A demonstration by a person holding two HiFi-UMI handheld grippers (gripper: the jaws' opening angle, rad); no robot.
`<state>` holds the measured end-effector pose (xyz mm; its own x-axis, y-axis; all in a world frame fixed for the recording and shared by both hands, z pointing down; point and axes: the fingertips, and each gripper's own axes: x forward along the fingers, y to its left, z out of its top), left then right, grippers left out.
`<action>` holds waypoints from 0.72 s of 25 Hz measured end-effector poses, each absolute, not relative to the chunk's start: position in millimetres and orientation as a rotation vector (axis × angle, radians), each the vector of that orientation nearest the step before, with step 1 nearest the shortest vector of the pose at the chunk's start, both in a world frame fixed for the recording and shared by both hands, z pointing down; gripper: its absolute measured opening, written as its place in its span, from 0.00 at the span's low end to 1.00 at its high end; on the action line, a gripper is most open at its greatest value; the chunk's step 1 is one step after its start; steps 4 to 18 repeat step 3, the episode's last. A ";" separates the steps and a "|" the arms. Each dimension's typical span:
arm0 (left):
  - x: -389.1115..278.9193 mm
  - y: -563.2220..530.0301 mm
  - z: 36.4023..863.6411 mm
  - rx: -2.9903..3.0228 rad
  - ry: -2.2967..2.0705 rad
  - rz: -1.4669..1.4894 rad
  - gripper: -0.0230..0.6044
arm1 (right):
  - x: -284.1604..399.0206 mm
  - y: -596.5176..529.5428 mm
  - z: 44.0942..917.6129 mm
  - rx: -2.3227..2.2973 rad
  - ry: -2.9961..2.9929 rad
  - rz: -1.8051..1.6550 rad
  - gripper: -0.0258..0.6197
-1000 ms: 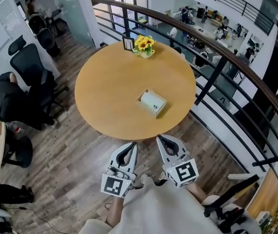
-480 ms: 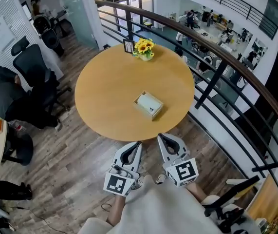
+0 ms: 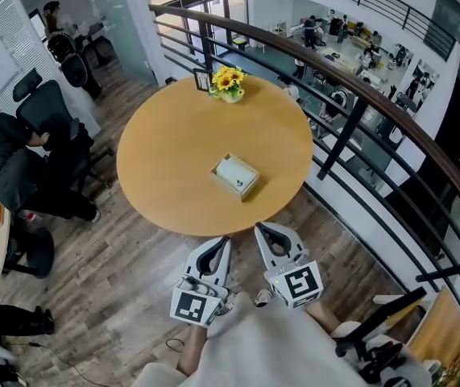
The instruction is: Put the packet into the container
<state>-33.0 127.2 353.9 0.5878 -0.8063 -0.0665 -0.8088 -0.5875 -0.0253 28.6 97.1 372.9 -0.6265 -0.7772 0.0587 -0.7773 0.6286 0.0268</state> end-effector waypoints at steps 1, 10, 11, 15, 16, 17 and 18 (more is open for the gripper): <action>-32.5 127.1 353.5 -2.751 1.404 0.074 0.04 | 29.1 97.3 372.6 1.324 -2.779 0.003 0.04; -31.4 127.1 352.6 -2.750 1.408 0.076 0.04 | 30.6 97.6 372.6 1.323 -2.781 0.008 0.04; -31.4 127.1 352.6 -2.750 1.408 0.076 0.04 | 30.6 97.6 372.6 1.323 -2.781 0.008 0.04; -31.4 127.1 352.6 -2.750 1.408 0.076 0.04 | 30.6 97.6 372.6 1.323 -2.781 0.008 0.04; -31.4 127.1 352.6 -2.750 1.408 0.076 0.04 | 30.6 97.6 372.6 1.323 -2.781 0.008 0.04; -31.4 127.1 352.6 -2.750 1.408 0.076 0.04 | 30.6 97.6 372.6 1.323 -2.781 0.008 0.04; -31.4 127.1 352.6 -2.750 1.408 0.076 0.04 | 30.6 97.6 372.6 1.323 -2.781 0.008 0.04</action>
